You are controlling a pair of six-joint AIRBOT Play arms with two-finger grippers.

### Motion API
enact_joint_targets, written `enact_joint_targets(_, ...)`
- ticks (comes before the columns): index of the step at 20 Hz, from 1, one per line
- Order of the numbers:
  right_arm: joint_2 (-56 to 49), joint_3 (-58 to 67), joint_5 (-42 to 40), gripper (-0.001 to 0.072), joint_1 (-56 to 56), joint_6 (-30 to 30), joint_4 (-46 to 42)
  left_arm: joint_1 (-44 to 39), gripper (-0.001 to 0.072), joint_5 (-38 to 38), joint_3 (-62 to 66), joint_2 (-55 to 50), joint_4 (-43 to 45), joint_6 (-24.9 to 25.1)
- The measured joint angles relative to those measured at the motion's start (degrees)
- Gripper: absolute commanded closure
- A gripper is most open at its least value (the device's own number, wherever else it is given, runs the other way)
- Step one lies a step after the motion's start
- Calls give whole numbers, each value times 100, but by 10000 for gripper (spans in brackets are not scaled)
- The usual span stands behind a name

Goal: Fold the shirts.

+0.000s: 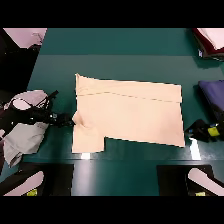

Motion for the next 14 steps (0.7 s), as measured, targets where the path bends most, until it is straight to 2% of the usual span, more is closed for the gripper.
enact_joint_targets(7,413,-911,-378,265,-142,-26,39,0,680,-24,50,0,-13,22)
enact_joint_targets(8,431,-968,-389,331,-142,-26,52,0,681,-35,50,0,-13,24)
enact_joint_targets(9,444,-1005,-428,525,-146,-31,35,0,681,-39,50,0,-13,24)
enact_joint_targets(10,448,-1047,-494,656,-149,-46,-4,0,682,-48,50,0,-13,26)
enact_joint_targets(11,452,-1069,-527,695,-151,-94,-44,0,682,-68,52,0,-13,26)
enact_joint_targets(14,466,-964,-380,696,-153,-247,-31,0,683,-138,52,107,72,11)
